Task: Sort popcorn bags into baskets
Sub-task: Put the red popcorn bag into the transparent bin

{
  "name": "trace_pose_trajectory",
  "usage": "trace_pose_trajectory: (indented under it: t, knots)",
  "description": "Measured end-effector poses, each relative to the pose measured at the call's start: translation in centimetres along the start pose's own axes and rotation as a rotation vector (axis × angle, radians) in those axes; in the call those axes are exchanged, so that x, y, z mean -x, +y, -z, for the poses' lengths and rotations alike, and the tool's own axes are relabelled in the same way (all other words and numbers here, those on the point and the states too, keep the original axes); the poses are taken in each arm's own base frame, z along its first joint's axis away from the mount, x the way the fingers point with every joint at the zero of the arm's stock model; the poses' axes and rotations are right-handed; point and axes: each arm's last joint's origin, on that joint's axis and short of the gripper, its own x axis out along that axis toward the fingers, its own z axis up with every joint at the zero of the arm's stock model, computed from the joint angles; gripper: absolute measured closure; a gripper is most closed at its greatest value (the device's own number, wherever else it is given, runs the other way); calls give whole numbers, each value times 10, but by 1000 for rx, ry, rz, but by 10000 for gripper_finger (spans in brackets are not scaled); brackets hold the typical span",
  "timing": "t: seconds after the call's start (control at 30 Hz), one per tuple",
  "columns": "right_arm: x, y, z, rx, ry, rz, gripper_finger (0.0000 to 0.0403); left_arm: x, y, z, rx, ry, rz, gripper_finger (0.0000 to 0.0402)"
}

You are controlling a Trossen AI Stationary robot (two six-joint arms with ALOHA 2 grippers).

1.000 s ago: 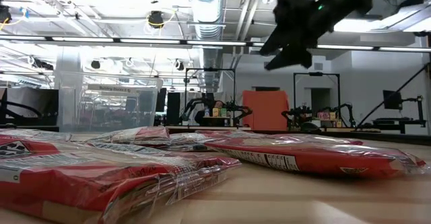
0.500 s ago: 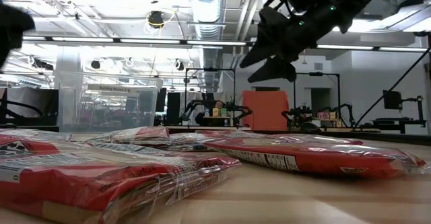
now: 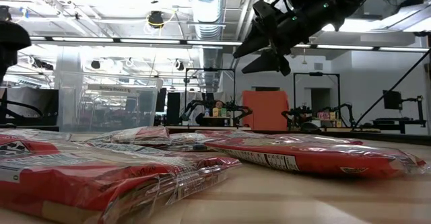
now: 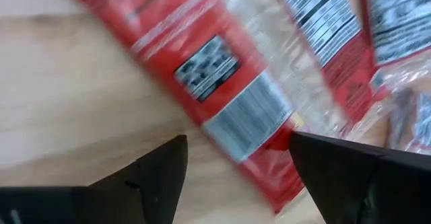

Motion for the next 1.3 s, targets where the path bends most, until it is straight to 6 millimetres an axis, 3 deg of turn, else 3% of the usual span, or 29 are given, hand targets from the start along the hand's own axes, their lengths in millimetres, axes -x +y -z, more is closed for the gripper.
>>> trace_pose_trajectory:
  t: [0.27,0.53,0.67,1.0,1.3]
  knots:
    - [0,1,0,-23,3,-1,121,-19,-1,-3,42,-139,182,227]
    - [0,0,2,-43,20,9,121,-40,7,-8,2,-239,205,378]
    - [0,0,3,-61,23,9,121,-41,4,-9,10,-230,200,396]
    - [0,1,2,-56,18,2,121,3,-27,-13,77,-128,335,401]
    - [0,1,2,-23,16,3,121,63,-44,-39,61,-144,372,401]
